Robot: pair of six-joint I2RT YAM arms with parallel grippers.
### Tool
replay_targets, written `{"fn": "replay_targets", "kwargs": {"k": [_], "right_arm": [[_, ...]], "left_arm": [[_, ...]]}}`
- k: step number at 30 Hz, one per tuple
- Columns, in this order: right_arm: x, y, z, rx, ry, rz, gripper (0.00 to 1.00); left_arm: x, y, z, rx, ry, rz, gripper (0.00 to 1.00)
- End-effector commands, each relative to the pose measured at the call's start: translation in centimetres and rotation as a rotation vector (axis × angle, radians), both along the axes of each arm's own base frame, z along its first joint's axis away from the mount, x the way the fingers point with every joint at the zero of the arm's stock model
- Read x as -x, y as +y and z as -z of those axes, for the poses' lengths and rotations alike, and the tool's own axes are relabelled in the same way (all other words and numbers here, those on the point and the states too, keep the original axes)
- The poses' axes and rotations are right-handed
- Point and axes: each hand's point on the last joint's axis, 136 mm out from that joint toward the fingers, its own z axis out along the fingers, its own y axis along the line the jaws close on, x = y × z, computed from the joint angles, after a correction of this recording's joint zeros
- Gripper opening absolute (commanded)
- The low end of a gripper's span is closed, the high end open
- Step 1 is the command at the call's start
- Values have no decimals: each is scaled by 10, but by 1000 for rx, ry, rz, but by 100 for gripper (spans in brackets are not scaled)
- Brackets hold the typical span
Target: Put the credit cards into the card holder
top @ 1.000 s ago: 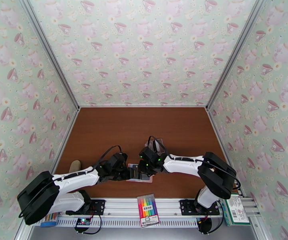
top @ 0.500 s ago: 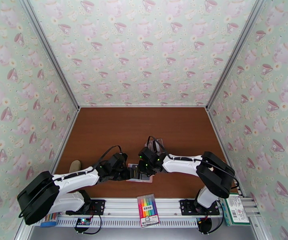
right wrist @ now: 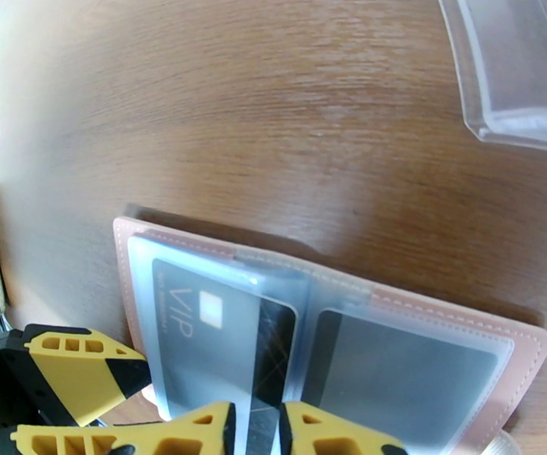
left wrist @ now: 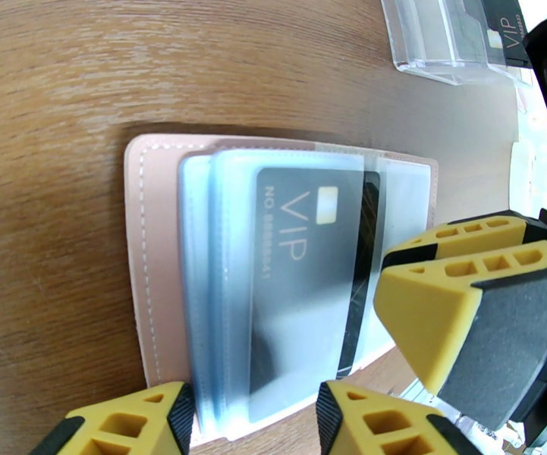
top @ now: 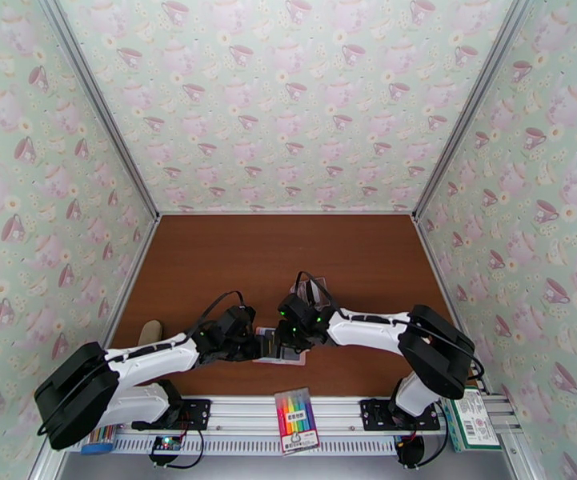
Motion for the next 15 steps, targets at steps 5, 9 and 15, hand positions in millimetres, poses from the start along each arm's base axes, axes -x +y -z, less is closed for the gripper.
{"fn": "replay_targets", "kwargs": {"k": [5, 9, 15], "right_arm": [[1, -3, 9, 40, 1, -6, 22], [1, -3, 10, 46, -2, -7, 22], [2, 1, 12, 43, 5, -14, 20]], "left_arm": [[7, 8, 9, -37, 16, 5, 50], [6, 8, 9, -36, 16, 5, 50], [7, 7, 11, -35, 21, 6, 50]]}}
